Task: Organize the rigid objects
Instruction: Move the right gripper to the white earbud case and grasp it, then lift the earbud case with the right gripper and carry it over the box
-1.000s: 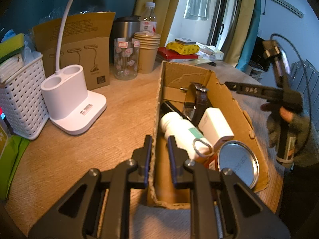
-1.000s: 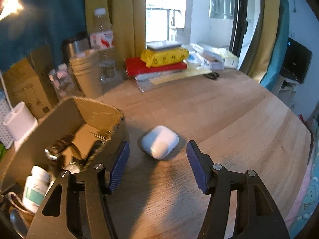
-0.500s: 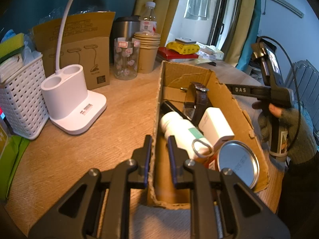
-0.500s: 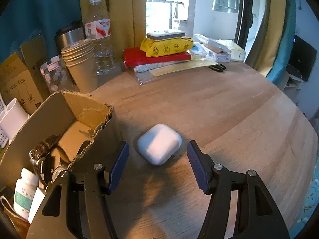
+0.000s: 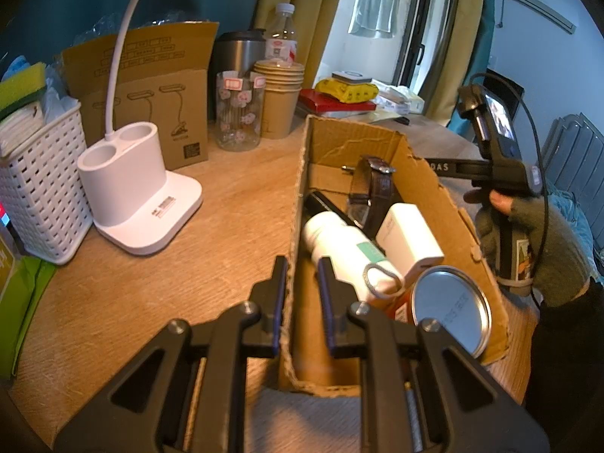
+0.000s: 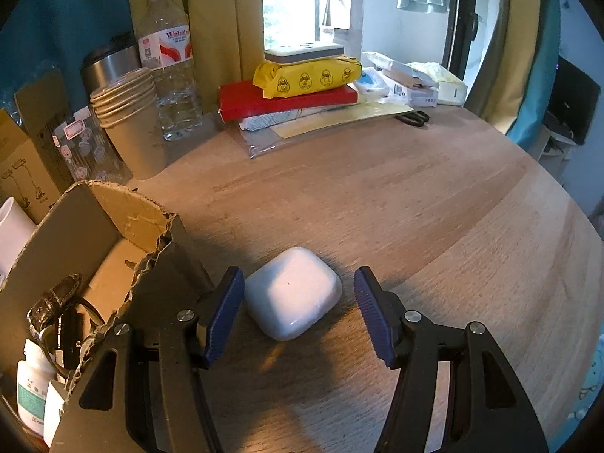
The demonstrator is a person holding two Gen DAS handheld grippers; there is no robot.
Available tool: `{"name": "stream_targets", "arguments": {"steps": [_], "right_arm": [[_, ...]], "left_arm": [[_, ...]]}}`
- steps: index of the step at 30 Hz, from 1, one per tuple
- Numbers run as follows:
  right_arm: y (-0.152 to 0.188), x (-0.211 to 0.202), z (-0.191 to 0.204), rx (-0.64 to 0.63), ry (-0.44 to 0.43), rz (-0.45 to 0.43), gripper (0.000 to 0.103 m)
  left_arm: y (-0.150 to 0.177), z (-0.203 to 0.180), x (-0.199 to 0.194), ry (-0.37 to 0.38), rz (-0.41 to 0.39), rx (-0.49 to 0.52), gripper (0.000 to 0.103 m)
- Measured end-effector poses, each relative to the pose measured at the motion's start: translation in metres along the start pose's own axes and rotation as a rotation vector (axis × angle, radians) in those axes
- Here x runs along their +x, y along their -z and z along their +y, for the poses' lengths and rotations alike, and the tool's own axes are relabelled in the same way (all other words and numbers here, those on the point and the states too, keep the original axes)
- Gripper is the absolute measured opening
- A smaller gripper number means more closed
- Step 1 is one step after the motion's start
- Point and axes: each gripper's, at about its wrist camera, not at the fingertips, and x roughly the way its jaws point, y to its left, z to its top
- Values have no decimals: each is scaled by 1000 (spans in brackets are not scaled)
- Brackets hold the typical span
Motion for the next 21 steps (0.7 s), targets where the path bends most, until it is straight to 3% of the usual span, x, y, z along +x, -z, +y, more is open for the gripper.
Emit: {"name": "stream_targets", "arguments": {"steps": [8,21], "right_arm": [[-1,10,-4,39,-50,43,64],[0,15,-3,26,-2,57,62]], "left_arm": [[0,0,0,-1,2,-2,17],[0,-1,1,-1,2,0,18]]}}
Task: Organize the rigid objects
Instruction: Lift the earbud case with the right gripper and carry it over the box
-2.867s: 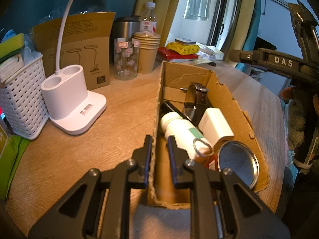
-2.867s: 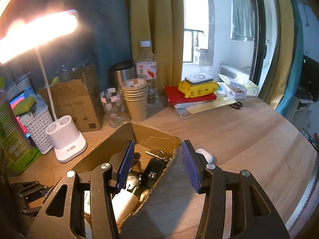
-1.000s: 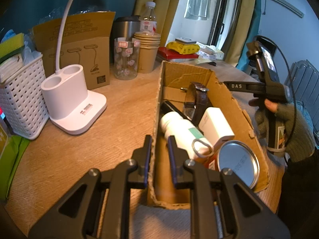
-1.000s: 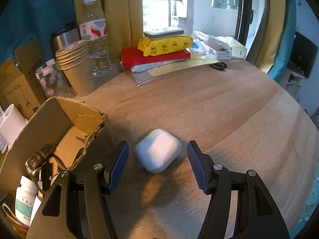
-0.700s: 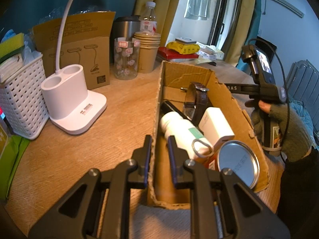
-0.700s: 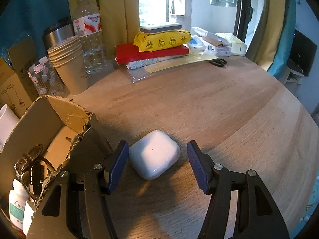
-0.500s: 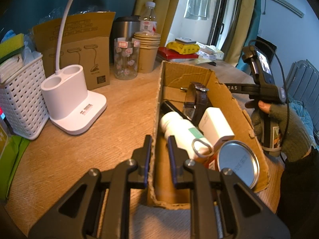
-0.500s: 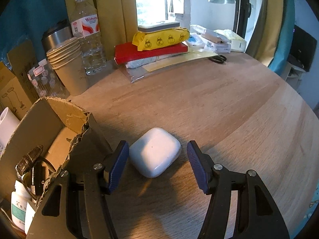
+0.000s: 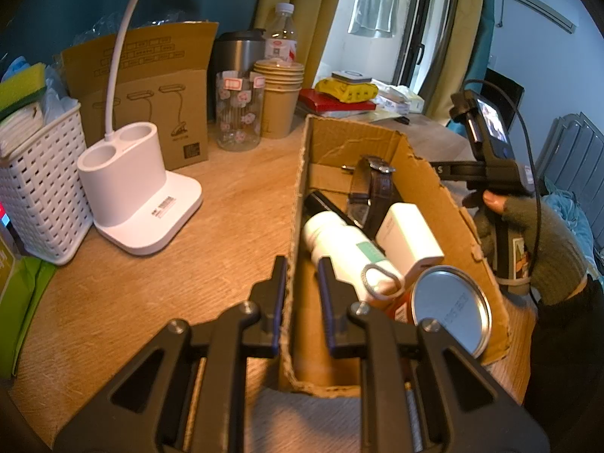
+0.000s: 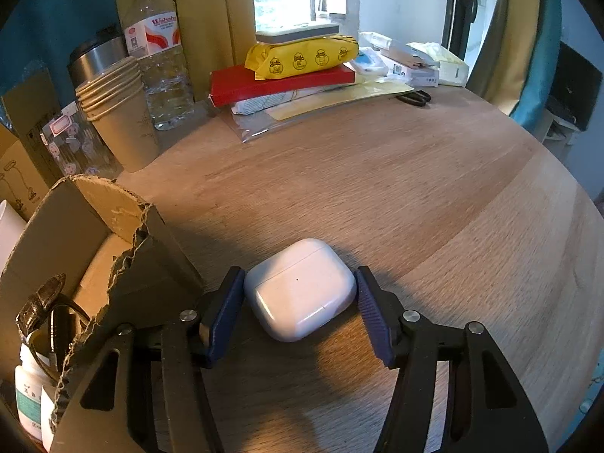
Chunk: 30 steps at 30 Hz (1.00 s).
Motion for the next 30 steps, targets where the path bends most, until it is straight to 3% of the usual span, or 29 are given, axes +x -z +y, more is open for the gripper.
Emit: {"name": "stream_targets", "arguments": {"steps": [13,30], "right_arm": [[16,-31,-6,19,16,-63,62],[34,-101,-3,34,-5,-201,62]], "left_arm": [[0,0,0,0,0,0,18],[0,0,0,0,0,0,18]]}}
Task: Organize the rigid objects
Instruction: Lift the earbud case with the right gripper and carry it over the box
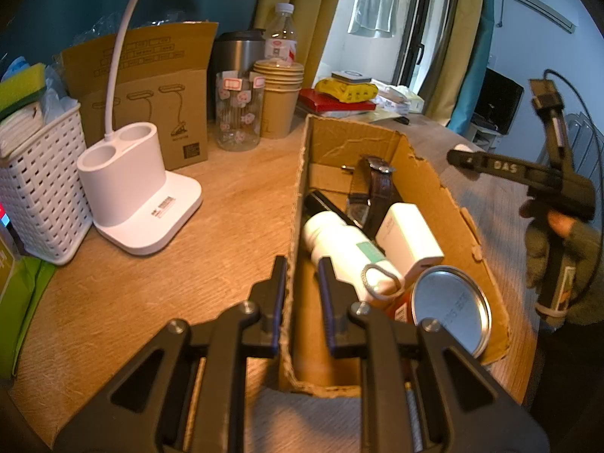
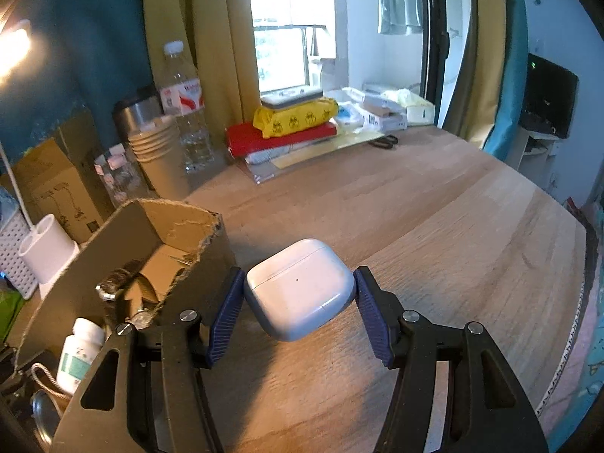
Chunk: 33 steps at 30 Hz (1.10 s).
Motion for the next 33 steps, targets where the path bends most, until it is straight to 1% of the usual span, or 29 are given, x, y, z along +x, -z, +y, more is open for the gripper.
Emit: {"name": "stream_targets", "arguments": {"steps": [7,12,25,33], "right_arm": [[5,-34,13,-35,-20,-45,62],[7,-49,27,-69,-38,-62,62],[15,-67,73,-177,-107,-77,62],[22,-69,103,-237,-156,-69,62]], "left_arm": [[0,0,0,0,0,0,18],[0,0,0,0,0,0,18],[0,0,0,0,0,0,18],[0,-1,0,0,0,0,18]]}}
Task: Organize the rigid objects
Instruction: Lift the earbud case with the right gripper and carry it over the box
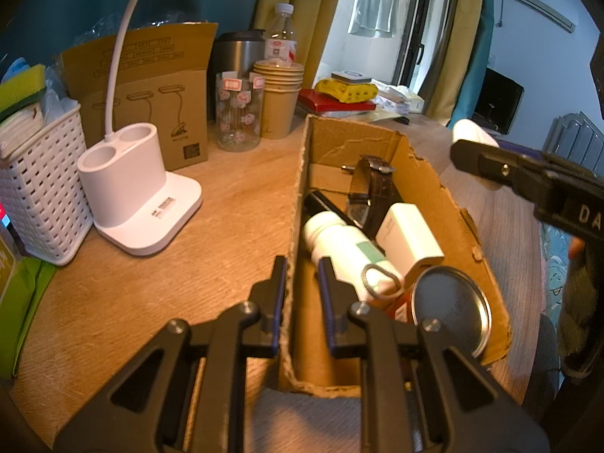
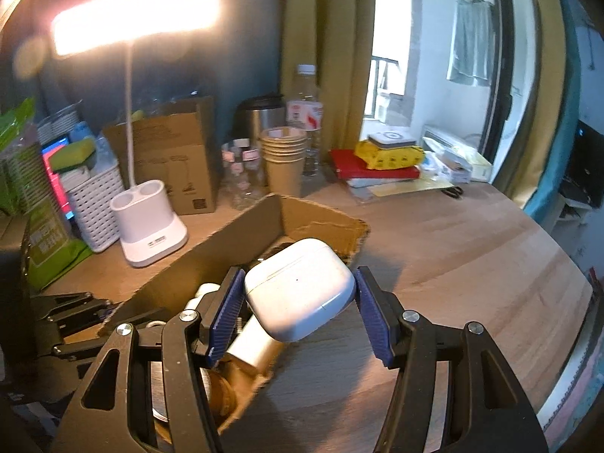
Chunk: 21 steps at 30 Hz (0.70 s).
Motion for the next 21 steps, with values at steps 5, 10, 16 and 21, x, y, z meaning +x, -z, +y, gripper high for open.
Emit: {"name": "stream_targets", "arguments": {"steps": [5,10,16,21], "right_arm": [[2,6,14,-25,-38,12,62],[5,15,24,-50,-61,34,62],[11,26,32,-61,-90,62,62],[14,34,38,-72,-108,86,62]], "left_arm": [[0,0,0,0,0,0,18],[0,0,0,0,0,0,18],[0,0,0,0,0,0,18],[0,0,0,0,0,0,18]]}}
